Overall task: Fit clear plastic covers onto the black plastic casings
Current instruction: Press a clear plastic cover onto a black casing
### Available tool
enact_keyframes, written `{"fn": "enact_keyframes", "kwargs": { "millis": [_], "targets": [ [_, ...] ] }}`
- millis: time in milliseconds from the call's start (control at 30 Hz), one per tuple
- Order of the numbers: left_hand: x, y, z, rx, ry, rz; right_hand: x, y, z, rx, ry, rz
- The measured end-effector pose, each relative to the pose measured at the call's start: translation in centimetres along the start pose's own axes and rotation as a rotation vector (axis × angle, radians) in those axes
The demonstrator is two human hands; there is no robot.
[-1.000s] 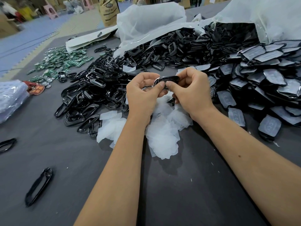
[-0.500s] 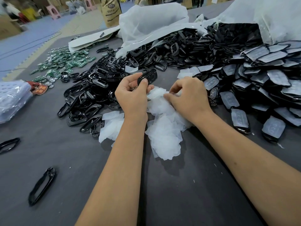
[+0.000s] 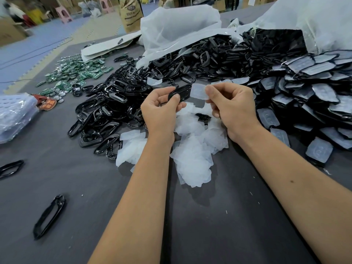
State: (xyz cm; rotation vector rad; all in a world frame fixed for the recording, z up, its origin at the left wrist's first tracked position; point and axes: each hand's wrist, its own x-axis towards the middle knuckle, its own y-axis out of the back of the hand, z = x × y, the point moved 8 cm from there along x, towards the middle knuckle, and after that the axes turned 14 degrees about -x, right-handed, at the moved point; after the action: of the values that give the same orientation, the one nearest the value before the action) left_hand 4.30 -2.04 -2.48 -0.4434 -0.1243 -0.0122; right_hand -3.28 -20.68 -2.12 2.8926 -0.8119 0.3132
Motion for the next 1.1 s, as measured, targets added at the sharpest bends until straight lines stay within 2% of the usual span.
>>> {"fn": "enact_keyframes", "kwargs": {
  "millis": [300, 600, 933, 1100],
  "targets": [
    [-0.6, -1.5, -0.3, 0.077, 0.024, -0.152, 0.2, 0.1, 0.0, -0.042, 0.041, 0.012],
    [-0.5, -1.6, -0.4, 0.076, 0.020, -0.183, 0.3, 0.2, -0.2, -0.221, 0.095, 0.069],
    [-0.9, -2.6, -0.9, -0.052, 0.093, -0.281, 0.3, 0.7, 0.2, -0.219, 0.052, 0.135],
    [-1.0, -2.6, -0.7, -0.033, 0.074, -0.290, 0.3, 0.8, 0.2, -0.283, 0.044, 0.167]
  ]
}}
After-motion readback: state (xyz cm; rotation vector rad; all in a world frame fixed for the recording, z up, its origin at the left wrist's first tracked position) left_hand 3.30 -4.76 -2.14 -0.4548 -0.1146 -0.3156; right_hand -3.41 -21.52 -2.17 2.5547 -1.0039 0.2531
